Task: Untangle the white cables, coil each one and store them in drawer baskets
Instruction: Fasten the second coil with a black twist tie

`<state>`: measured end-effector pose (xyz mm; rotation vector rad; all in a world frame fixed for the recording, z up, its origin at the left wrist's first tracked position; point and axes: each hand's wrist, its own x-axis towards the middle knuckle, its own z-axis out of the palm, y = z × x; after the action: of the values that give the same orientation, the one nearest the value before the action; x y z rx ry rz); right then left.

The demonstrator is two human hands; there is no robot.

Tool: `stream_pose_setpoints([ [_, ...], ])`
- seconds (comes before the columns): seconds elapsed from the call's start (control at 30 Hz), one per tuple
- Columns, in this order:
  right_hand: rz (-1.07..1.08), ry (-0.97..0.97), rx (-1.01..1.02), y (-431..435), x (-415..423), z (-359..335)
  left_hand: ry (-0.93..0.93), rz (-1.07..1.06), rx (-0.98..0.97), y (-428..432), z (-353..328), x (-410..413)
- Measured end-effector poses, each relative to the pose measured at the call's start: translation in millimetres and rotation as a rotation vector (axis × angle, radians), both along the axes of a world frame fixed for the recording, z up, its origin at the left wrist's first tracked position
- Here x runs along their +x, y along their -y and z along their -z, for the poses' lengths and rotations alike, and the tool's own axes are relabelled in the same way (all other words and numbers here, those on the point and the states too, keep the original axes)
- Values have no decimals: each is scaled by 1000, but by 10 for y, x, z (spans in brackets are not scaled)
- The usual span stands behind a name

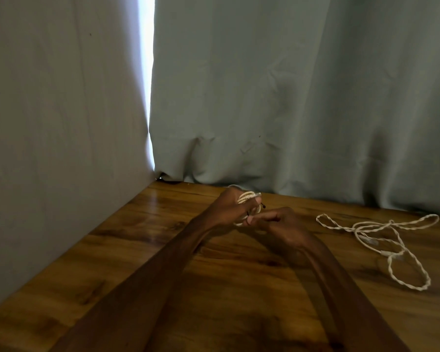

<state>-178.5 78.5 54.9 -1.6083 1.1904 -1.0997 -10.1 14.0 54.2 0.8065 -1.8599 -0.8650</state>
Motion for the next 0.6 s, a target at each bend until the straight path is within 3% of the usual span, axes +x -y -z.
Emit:
stream_pose_setpoints([
  [0.17,-51,180,184,-16,-77,-2,23,0,-46,0,-8,8],
  [0.33,56,-114,-14,27,-19,30,31,-50,-43,-4,25,-22],
  [0.6,-134,-83,204,-48,-41,-11,38,-31,-5,26,27,-24],
])
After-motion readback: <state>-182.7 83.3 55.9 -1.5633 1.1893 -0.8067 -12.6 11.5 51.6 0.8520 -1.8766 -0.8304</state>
